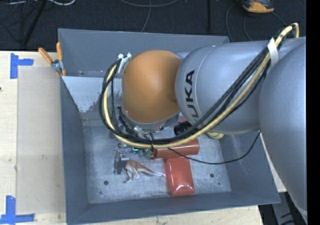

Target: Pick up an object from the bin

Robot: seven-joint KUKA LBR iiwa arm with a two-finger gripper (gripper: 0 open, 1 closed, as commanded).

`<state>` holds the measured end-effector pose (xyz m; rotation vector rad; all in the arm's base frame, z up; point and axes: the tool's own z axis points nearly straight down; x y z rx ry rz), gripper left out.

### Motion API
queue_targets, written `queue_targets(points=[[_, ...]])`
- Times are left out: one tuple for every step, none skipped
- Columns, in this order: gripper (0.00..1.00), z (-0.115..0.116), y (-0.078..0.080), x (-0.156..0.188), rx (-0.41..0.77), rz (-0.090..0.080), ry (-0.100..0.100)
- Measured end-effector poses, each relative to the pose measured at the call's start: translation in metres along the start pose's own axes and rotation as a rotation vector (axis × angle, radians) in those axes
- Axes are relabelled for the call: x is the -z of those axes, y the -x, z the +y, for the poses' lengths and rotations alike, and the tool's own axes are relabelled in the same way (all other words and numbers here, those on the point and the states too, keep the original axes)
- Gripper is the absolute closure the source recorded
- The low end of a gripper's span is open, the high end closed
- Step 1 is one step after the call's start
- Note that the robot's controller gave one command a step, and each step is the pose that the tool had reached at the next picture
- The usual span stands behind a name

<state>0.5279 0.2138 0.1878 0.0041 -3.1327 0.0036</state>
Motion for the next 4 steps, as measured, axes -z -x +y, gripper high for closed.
queue_targets(points=[[1.0, -0.001, 0.002, 0.004, -0.006, -0.008, 0.002], [1.0, -0.001, 0.002, 0.004, -0.007, -0.008, 0.002], [1.0, -0.002, 0.002, 0.01, -0.001, -0.001, -0.001], [1.0, 0.021, -0.001, 0.046, 0.144, -0.016, 0.003]])
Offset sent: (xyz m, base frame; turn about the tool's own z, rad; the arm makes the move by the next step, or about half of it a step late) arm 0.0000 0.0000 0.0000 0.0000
